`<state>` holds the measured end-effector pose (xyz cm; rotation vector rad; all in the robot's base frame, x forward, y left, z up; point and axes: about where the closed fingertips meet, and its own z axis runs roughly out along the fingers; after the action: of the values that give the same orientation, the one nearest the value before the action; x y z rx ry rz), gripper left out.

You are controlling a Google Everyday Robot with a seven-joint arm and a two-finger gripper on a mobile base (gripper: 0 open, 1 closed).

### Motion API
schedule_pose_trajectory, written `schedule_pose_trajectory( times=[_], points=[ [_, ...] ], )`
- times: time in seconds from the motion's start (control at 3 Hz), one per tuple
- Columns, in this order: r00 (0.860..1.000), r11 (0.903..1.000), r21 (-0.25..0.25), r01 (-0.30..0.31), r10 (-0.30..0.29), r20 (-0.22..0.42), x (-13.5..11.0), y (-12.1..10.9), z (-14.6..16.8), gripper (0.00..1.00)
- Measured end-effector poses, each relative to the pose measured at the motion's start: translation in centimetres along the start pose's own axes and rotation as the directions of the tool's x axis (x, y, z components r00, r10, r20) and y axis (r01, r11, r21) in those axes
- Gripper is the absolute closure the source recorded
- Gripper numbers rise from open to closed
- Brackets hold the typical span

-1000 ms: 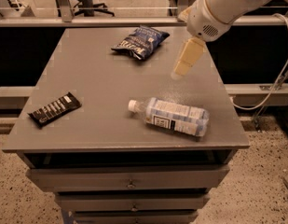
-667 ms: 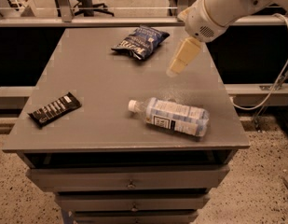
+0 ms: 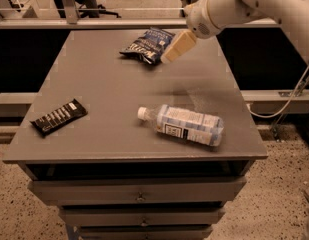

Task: Pick blue chip bag

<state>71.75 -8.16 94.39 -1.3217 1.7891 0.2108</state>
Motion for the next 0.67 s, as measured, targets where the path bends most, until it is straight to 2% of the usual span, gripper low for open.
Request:
schedule_pose_trajectory(
  times=[0.33, 0.67],
  points=[
    [0.995, 0.9955, 0.039, -0.087, 0.085, 0.052, -0.5, -2.6, 3.7, 0.00],
    [0.977, 0.9764, 0.056, -0.208, 0.204, 0.068, -0.5, -4.5, 8.2, 0.00]
  ],
)
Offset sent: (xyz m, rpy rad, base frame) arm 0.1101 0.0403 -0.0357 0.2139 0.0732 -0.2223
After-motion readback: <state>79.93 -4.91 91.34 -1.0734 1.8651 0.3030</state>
